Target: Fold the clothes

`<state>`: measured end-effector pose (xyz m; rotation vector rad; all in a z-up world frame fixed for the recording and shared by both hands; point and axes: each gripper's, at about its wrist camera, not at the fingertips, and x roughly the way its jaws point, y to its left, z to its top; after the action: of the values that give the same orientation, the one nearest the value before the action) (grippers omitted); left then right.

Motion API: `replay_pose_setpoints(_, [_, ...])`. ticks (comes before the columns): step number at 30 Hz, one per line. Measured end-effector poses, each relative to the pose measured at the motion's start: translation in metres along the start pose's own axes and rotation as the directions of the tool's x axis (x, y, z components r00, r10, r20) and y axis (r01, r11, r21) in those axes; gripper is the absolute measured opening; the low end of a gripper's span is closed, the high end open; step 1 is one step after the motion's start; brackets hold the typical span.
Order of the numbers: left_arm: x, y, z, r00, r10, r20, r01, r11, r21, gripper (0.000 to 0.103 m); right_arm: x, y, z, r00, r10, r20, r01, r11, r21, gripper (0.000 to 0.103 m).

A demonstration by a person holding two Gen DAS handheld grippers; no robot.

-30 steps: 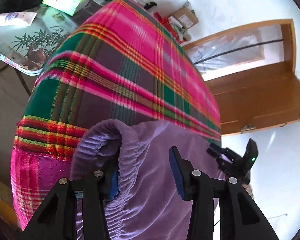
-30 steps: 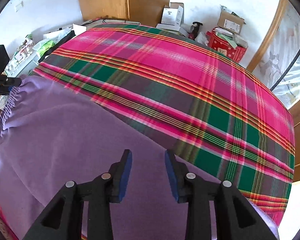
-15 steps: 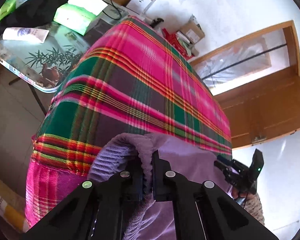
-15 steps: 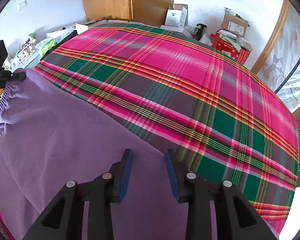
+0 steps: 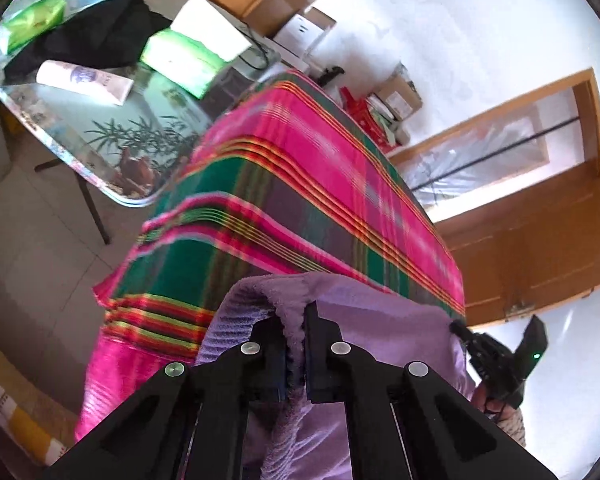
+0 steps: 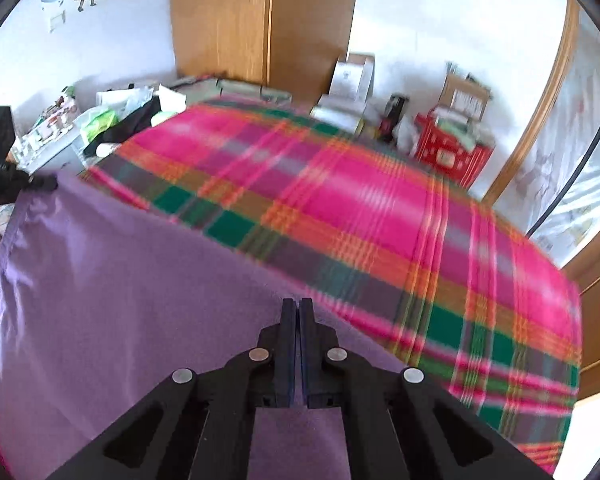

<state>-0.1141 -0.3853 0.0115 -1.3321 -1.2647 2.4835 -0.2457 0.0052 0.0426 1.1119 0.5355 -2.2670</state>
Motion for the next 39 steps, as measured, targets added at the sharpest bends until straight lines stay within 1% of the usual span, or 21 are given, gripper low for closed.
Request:
replay_pose_setpoints(3, [-0.001, 0.008, 0.003, 1.0, 0.02, 0.014, -0.02, 1.0, -0.02, 0.006, 0.006, 0.011, 0.018, 0.999, -0.042, 0.032, 0.043, 0.999, -0.026, 0.001])
replay_pose_setpoints(6, [0.003, 0.014, 0.006, 0.999, 0.04, 0.007, -0.04, 0.999, -0.034, 0.006, 0.025, 0.019, 0.03, 0.997, -0.076, 0.009, 0.076, 0.996, -0.051, 0.001])
replay_pose_setpoints(10, [0.01, 0.02, 0.006, 0.998, 0.06, -0.008, -0.06, 0.997, -0.042, 0.006, 0.047, 0.026, 0.03, 0.995, -0.092, -0.037, 0.089, 0.994, -0.056, 0.002])
replay_pose_setpoints(18, [0.015, 0.021, 0.006, 0.996, 0.082, -0.034, -0.083, 0.996, -0.038, 0.007, 0.066, 0.034, 0.024, 0.985, -0.146, -0.089, 0.139, 0.987, -0.075, 0.002])
replay_pose_setpoints(19, [0.015, 0.021, 0.006, 0.996, 0.081, -0.039, -0.083, 0.996, -0.039, 0.009, 0.065, 0.036, 0.025, 0.983, -0.164, -0.088, 0.157, 0.984, -0.079, 0.002])
replay_pose_setpoints(21, [0.01, 0.021, 0.005, 0.996, 0.079, -0.048, -0.081, 0.996, -0.047, 0.012, 0.058, 0.039, 0.025, 0.982, -0.174, -0.079, 0.168, 0.983, -0.07, 0.003])
replay_pose_setpoints(22, [0.006, 0.021, 0.003, 0.996, 0.075, -0.047, -0.077, 0.996, -0.043, 0.017, 0.053, 0.04, 0.025, 0.982, -0.175, -0.072, 0.171, 0.983, -0.061, 0.004])
replay_pose_setpoints(23, [0.002, 0.02, 0.002, 0.996, 0.073, -0.045, -0.074, 0.996, -0.04, 0.02, 0.049, 0.039, 0.025, 0.982, -0.178, -0.065, 0.175, 0.983, -0.054, 0.007])
replay_pose_setpoints(24, [-0.004, 0.02, -0.001, 0.996, 0.076, -0.04, -0.077, 0.996, -0.036, 0.025, 0.044, 0.039, 0.025, 0.982, -0.18, -0.057, 0.177, 0.983, -0.046, 0.011])
replay_pose_setpoints(25, [-0.01, 0.019, -0.004, 0.996, 0.08, -0.036, -0.081, 0.996, -0.03, 0.033, 0.036, 0.039, 0.025, 0.984, -0.173, -0.044, 0.172, 0.985, -0.034, 0.012])
replay_pose_setpoints(27, [-0.026, 0.018, -0.013, 0.995, 0.1, -0.022, -0.101, 0.995, -0.01, 0.038, 0.023, 0.039, 0.024, 0.987, -0.16, -0.027, 0.159, 0.987, -0.012, 0.012])
replay_pose_setpoints(30, [-0.05, 0.019, -0.029, 0.993, 0.122, -0.005, -0.122, 0.993, 0.009, 0.038, 0.004, 0.042, 0.02, 0.99, -0.139, -0.013, 0.139, 0.99, 0.018, 0.014])
replay_pose_setpoints(31, [-0.057, 0.019, -0.037, 0.991, 0.135, -0.006, -0.135, 0.991, 0.017, 0.042, -0.003, 0.046, 0.017, 0.992, -0.127, -0.007, 0.127, 0.992, 0.021, 0.015])
replay_pose_setpoints(32, [-0.062, 0.019, -0.046, 0.989, 0.146, -0.01, -0.145, 0.989, 0.033, 0.044, -0.01, 0.05, 0.013, 0.993, -0.115, -0.002, 0.115, 0.993, 0.023, 0.015])
replay_pose_setpoints(35, [-0.073, 0.019, -0.072, 0.987, 0.158, -0.037, -0.155, 0.985, 0.071, 0.045, -0.025, 0.064, 0.002, 0.998, -0.067, 0.008, 0.067, 0.998, 0.02, 0.017])
replay_pose_setpoints(37, [-0.074, 0.022, -0.084, 0.986, 0.159, -0.054, -0.155, 0.985, 0.071, 0.047, -0.035, 0.077, -0.005, 1.0, -0.026, 0.017, 0.026, 1.0, 0.015, 0.017])
replay_pose_setpoints(39, [-0.074, 0.024, -0.093, 0.981, 0.184, -0.06, -0.179, 0.981, 0.08, 0.047, -0.043, 0.09, -0.013, 1.0, 0.017, 0.021, -0.017, 1.0, 0.012, 0.017])
